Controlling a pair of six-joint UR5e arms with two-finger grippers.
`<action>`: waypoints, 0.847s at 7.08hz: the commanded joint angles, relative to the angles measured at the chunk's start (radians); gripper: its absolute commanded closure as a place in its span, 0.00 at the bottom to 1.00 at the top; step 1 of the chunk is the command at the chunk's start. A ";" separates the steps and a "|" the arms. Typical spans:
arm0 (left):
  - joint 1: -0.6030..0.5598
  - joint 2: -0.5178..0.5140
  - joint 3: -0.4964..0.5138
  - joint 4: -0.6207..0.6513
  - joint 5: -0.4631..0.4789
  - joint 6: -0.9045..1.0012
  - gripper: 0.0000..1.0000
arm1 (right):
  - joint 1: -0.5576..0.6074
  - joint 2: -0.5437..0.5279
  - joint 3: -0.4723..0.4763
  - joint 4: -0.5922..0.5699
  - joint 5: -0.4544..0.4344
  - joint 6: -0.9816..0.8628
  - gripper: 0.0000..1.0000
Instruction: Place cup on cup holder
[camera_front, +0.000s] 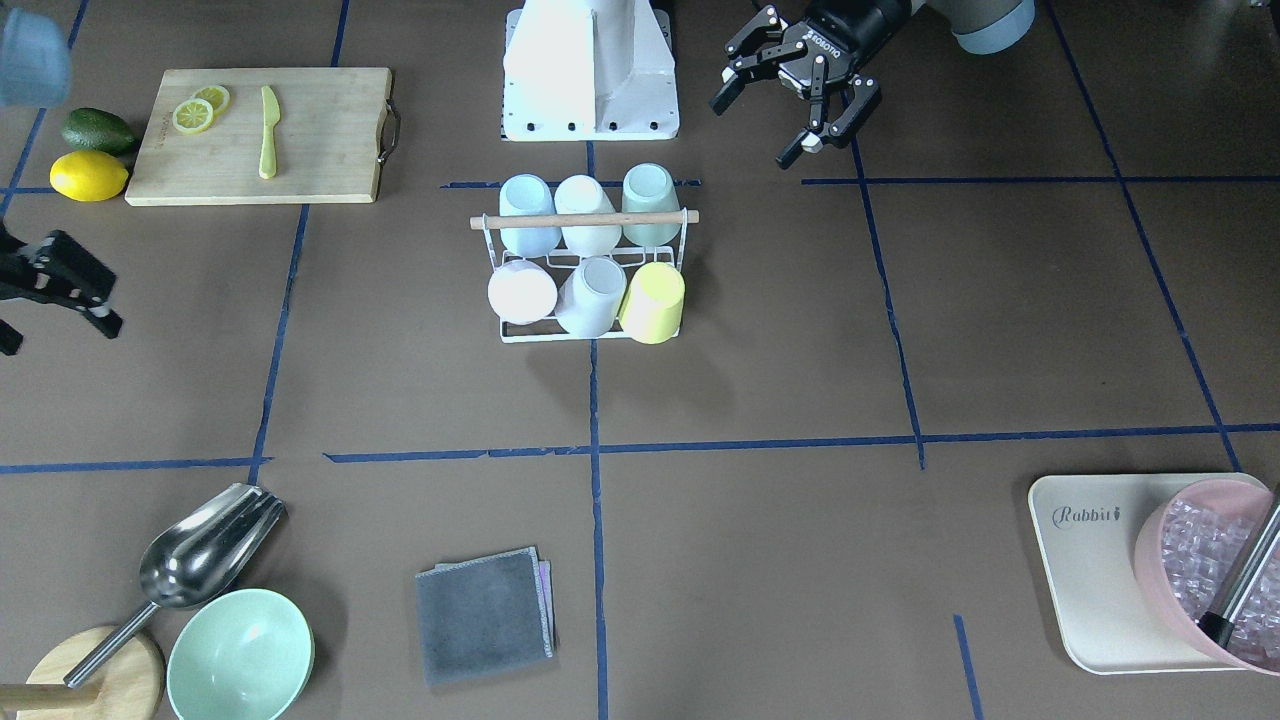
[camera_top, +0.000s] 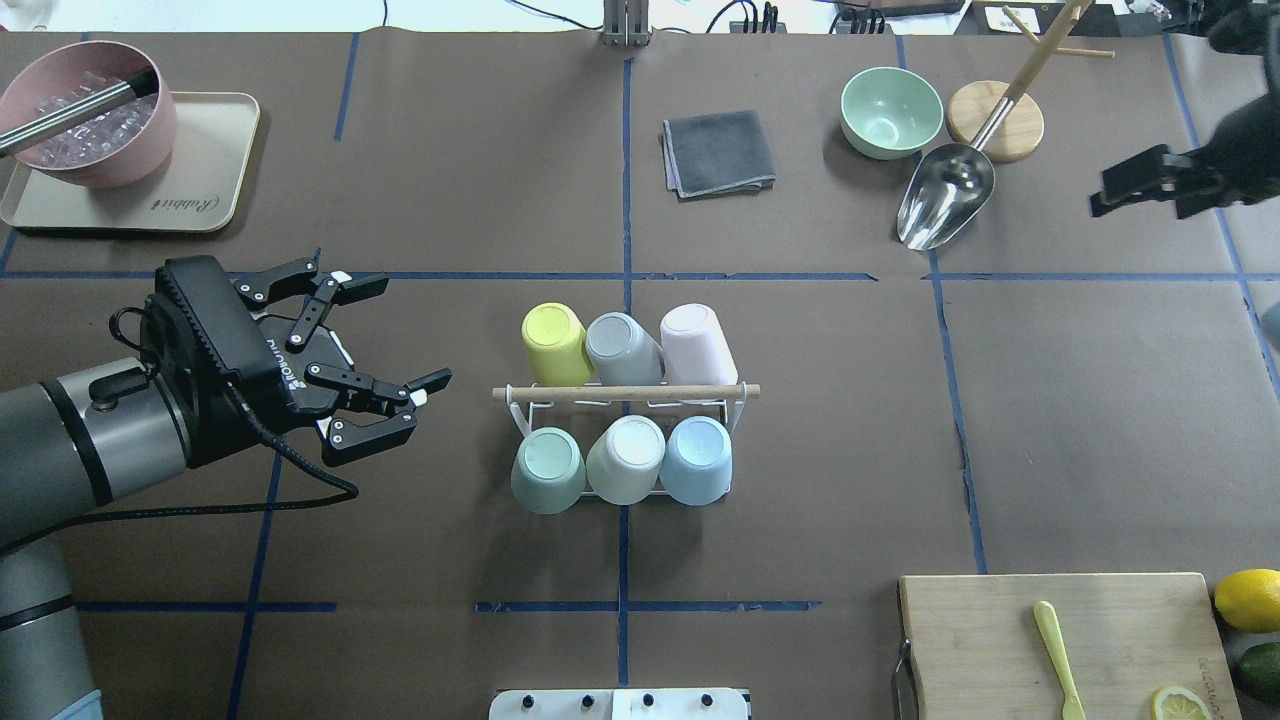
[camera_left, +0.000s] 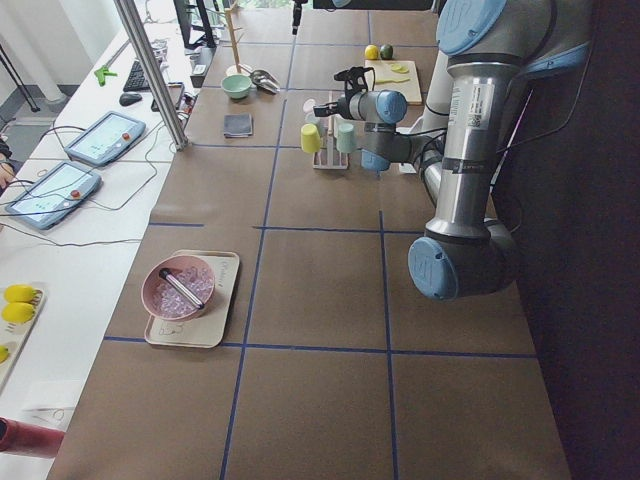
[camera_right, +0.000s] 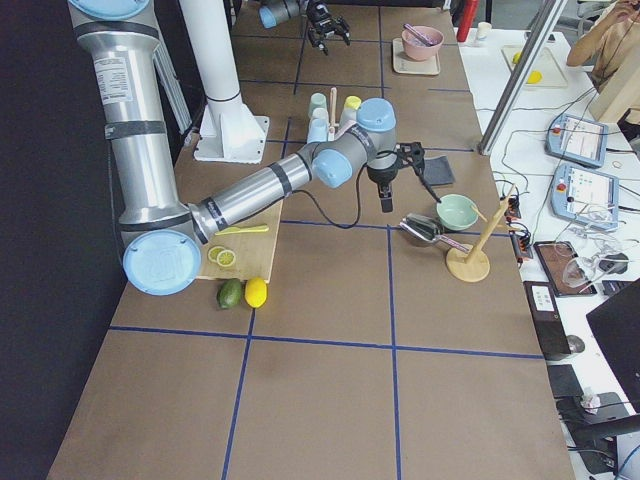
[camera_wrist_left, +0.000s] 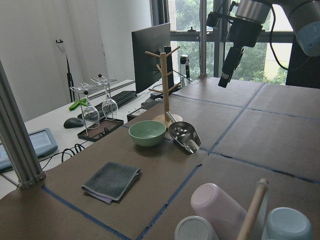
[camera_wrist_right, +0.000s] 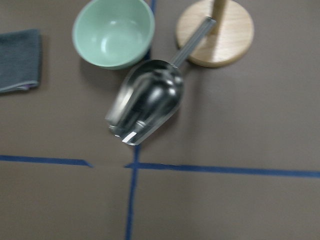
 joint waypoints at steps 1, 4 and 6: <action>-0.071 0.031 -0.097 0.314 -0.089 -0.001 0.00 | 0.166 -0.159 -0.021 -0.079 0.050 -0.207 0.00; -0.271 0.034 -0.083 0.644 -0.365 0.000 0.00 | 0.386 -0.169 -0.166 -0.229 0.036 -0.699 0.00; -0.436 0.024 0.039 0.772 -0.566 0.000 0.00 | 0.400 -0.175 -0.165 -0.311 0.036 -0.773 0.00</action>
